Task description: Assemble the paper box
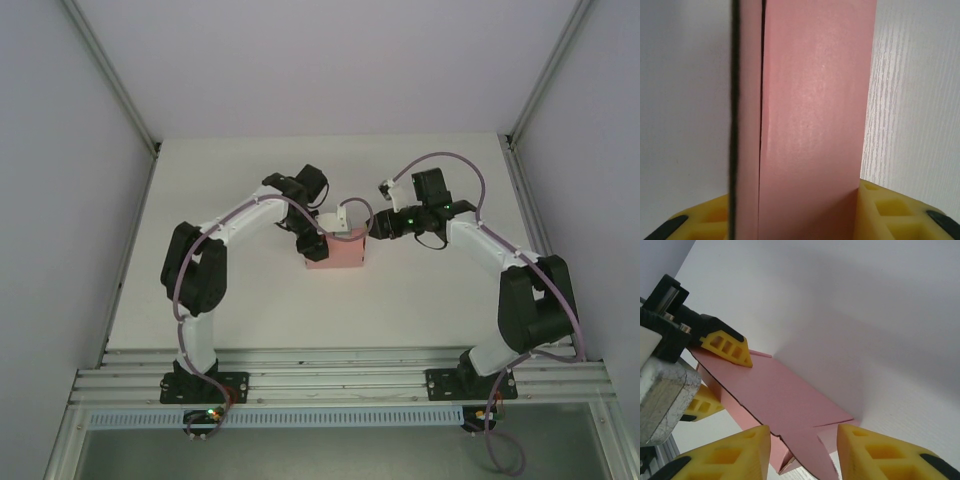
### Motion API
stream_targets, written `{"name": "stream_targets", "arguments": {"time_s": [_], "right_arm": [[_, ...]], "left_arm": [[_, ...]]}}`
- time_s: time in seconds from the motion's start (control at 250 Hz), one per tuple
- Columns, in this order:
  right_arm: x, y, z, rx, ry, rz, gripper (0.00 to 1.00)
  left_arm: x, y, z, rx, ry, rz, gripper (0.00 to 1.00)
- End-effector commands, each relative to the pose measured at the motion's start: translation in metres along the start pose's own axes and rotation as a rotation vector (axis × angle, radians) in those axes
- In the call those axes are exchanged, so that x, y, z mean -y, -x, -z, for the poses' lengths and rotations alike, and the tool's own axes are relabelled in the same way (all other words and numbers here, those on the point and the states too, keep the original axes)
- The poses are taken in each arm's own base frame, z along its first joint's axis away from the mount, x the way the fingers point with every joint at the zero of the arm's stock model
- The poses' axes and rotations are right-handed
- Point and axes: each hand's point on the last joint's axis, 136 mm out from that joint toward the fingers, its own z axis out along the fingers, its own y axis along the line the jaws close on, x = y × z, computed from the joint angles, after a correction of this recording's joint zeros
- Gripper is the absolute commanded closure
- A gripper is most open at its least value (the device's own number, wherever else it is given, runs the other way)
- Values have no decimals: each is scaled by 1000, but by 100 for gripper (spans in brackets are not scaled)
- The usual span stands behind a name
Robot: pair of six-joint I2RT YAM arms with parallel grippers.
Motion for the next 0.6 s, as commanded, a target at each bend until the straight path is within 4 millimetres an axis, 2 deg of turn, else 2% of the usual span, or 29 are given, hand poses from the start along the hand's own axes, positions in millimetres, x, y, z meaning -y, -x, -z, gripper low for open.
{"name": "stream_targets", "arguments": {"time_s": [0.0,0.168,0.324,0.459,0.595], "right_arm": [[-14,-8,-3,-37,76,-1,60],[-10,-13,-6,-48,59,4,59],[-8,-12,-10,-58,63,-18,77],[-11,-15,-11,-69,57,-25,80],[-12,-19,-11,-62,11,-37,90]], "left_arm": [[-2,2,-1,11,-25,25,59],[-1,3,-1,12,-30,22,59],[-3,4,0,12,-26,24,59],[-5,7,1,20,-16,36,59],[-8,11,1,36,-7,57,59]]}}
